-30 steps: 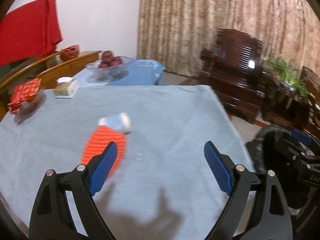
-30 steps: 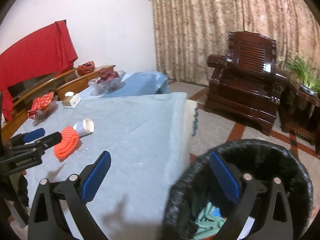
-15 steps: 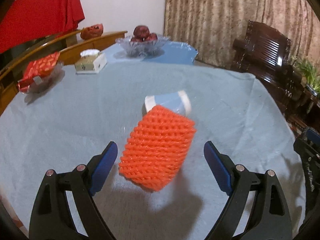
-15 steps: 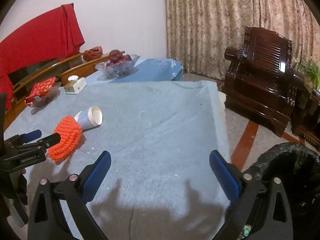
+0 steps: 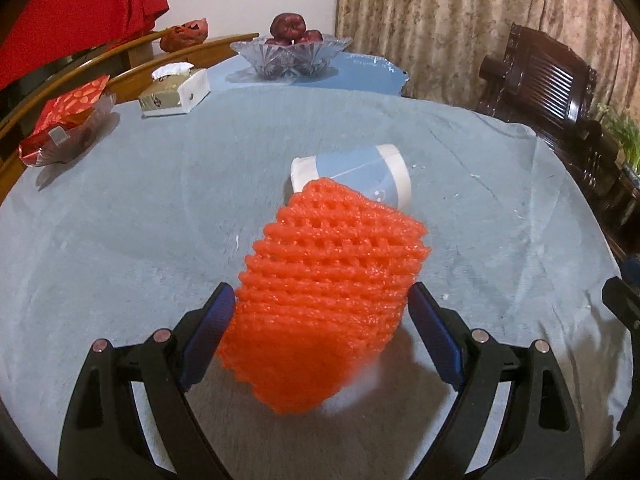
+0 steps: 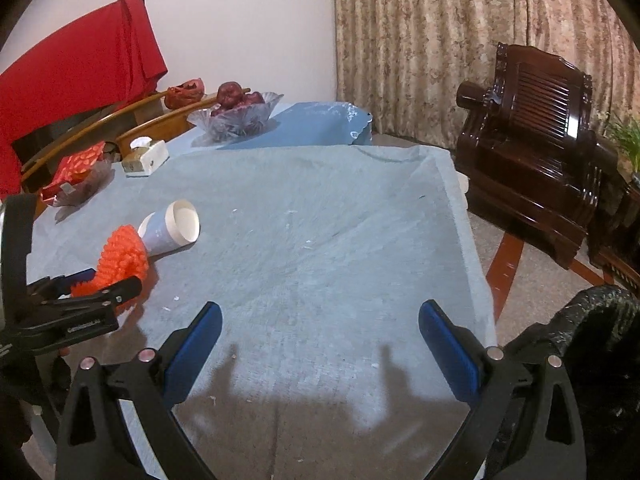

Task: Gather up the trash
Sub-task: 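Grasp the orange foam net with the left tool, then grasp the white-and-blue paper cup with the right tool while the left tool holds the net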

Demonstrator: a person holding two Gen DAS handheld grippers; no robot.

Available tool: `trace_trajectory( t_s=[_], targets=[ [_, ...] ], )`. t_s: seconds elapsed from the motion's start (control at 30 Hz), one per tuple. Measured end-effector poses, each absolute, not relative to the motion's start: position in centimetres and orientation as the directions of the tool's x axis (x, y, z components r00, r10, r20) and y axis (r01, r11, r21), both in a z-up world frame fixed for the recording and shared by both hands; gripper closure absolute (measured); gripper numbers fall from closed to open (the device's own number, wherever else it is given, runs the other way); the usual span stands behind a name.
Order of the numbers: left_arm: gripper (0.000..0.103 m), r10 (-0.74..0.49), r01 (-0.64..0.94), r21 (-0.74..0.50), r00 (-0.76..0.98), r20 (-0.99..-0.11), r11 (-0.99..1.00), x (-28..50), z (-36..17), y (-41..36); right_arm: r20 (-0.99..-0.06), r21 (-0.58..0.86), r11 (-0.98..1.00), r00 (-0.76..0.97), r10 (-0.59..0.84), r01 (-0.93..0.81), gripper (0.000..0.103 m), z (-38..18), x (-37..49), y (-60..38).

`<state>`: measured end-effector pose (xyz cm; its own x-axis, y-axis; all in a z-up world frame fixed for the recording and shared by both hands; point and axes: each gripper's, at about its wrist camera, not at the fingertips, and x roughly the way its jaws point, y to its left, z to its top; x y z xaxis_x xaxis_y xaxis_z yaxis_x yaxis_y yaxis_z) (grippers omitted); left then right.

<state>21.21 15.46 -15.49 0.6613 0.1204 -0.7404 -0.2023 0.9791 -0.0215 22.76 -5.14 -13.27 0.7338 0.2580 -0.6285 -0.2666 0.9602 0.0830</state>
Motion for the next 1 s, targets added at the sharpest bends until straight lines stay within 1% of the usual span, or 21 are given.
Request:
trace_trajectory(
  t_s=[0.07,0.13,0.2,0.23,0.3,0.33,0.4,0.5,0.6,0.73,0.9,1.0],
  targets=[
    [0.017,0.117,-0.206,-0.028,0.656,-0.746,0.978,21.4,-15.7,15.7,-0.631,0.078,0.959,0.731,0.259,-0.273,0.006,-13.4,22.9,-4.9],
    [0.021,0.11,-0.206,-0.036,0.654,-0.748,0.978,21.4,-15.8,15.8,-0.634,0.074,0.959,0.729,0.258,-0.275,0.006,-13.6,23.0,-4.6],
    [0.032,0.116,-0.218,-0.04,0.654,-0.748,0.975,21.3,-15.7,15.9,-0.636,0.071,0.958,0.727,0.257,-0.277,0.006,-13.6,23.1,-4.4],
    [0.035,0.12,-0.23,-0.045,0.655,-0.746,0.972,21.2,-15.7,16.1,-0.637,0.069,0.958,0.727,0.257,-0.278,0.006,-13.7,23.2,-4.2],
    [0.051,0.127,-0.248,-0.054,0.657,-0.743,0.967,21.1,-15.6,16.6,-0.638,0.065,0.957,0.726,0.257,-0.282,0.006,-13.7,23.3,-3.9],
    [0.054,0.128,-0.254,-0.059,0.657,-0.743,0.965,20.9,-15.6,16.8,-0.637,0.062,0.957,0.727,0.257,-0.284,0.006,-13.6,23.3,-3.7],
    [0.065,0.139,-0.275,-0.065,0.66,-0.739,0.959,20.4,-15.3,17.3,-0.635,0.059,0.956,0.728,0.259,-0.289,0.006,-13.5,23.4,-3.3],
    [0.068,0.153,-0.294,-0.072,0.674,-0.723,0.953,19.6,-14.7,17.9,-0.632,0.056,0.953,0.729,0.264,-0.297,0.006,-13.3,23.7,-2.7],
    [0.069,0.196,-0.304,-0.033,0.688,-0.699,0.952,18.9,-13.9,18.5,-0.628,0.059,0.949,0.728,0.276,-0.31,0.006,-13.1,24.1,-1.6],
    [0.069,0.237,-0.342,-0.009,0.67,-0.703,0.94,19.2,-13.8,20.8,-0.622,0.072,0.941,0.723,0.301,-0.33,0.006,-12.9,24.8,0.3],
    [0.069,0.27,-0.395,-0.011,0.647,-0.713,0.918,19.6,-14.0,24.1,-0.62,0.1,0.929,0.708,0.337,-0.355,0.006,-12.6,26.0,3.6],
    [0.069,0.276,-0.416,-0.02,0.636,-0.721,0.909,19.6,-14.4,25.9,-0.62,0.088,0.918,0.7,0.354,-0.387,0.006,-12.6,26.6,6.1]
  ],
)
